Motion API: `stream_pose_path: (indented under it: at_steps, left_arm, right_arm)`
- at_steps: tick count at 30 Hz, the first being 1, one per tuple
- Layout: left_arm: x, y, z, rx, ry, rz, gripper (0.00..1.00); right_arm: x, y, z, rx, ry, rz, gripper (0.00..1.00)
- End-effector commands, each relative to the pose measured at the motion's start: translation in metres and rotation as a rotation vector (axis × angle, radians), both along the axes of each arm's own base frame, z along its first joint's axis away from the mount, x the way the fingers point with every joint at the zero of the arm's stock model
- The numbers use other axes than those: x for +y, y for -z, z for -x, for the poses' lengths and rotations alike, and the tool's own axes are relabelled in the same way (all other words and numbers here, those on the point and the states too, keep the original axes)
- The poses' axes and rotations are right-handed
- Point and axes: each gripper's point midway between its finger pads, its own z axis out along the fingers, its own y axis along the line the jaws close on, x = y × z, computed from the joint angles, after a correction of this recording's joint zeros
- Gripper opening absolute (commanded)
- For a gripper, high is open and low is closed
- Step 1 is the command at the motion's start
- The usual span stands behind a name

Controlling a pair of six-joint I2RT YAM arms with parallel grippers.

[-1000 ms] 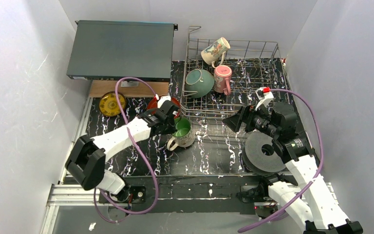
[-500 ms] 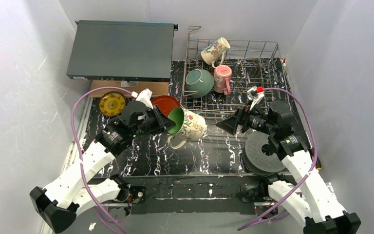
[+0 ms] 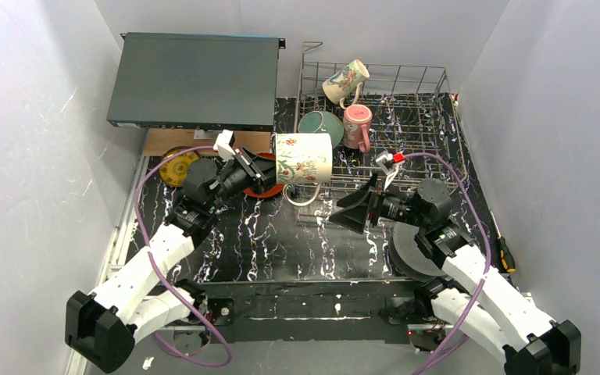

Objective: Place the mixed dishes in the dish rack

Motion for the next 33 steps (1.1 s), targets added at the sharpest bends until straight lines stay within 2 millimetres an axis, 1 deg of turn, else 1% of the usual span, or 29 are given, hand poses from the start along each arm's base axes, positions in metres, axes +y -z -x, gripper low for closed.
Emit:
stream_pose_path:
  at_steps: [1,6,10,12,15,18,20,25,26,27,30,33]
  left_arm:
    - [0.004,-0.082,0.025,-0.184,0.099,0.329,0.00]
    - [0.007,-0.075,0.025,-0.211,0.091,0.349,0.00]
    - [0.007,-0.069,0.027,-0.217,0.089,0.319,0.00]
    - [0.006,-0.065,0.028,-0.209,0.090,0.305,0.00]
    - [0.009,-0.059,0.028,-0.197,0.081,0.314,0.00]
    - [0.010,-0.056,0.029,-0.189,0.077,0.328,0.00]
    - [0.011,-0.057,0.030,-0.192,0.077,0.332,0.00]
    - [0.011,-0.059,0.031,-0.199,0.080,0.338,0.00]
    - [0.028,-0.091,0.060,-0.302,0.091,0.395,0.00]
    - [0.014,-0.063,0.035,-0.215,0.080,0.351,0.00]
    - [0.013,-0.058,0.032,-0.205,0.069,0.342,0.00]
    - [0.014,-0.058,0.032,-0.208,0.063,0.344,0.00]
  right_arm:
    - [0.019,-0.047,0.009,-0.089,-0.034,-0.163,0.98]
    - [0.048,-0.070,0.004,0.002,-0.040,-0.272,0.96]
    - [0.071,-0.085,0.000,0.048,-0.024,-0.301,0.92]
    - [0.076,-0.089,-0.006,0.060,0.024,-0.314,0.90]
    - [0.078,-0.093,-0.017,0.082,0.089,-0.331,0.87]
    - [0.084,-0.105,-0.016,0.064,0.062,-0.349,0.78]
    - [0.091,-0.107,-0.016,0.067,0.039,-0.344,0.74]
    - [0.102,-0.113,-0.016,0.064,0.030,-0.356,0.69]
    - [0.103,-0.114,-0.018,0.065,0.041,-0.358,0.68]
    - [0.103,-0.115,-0.020,0.068,0.054,-0.361,0.67]
    - [0.105,-0.116,-0.028,0.078,0.099,-0.362,0.61]
    - [0.108,-0.117,-0.034,0.087,0.125,-0.368,0.61]
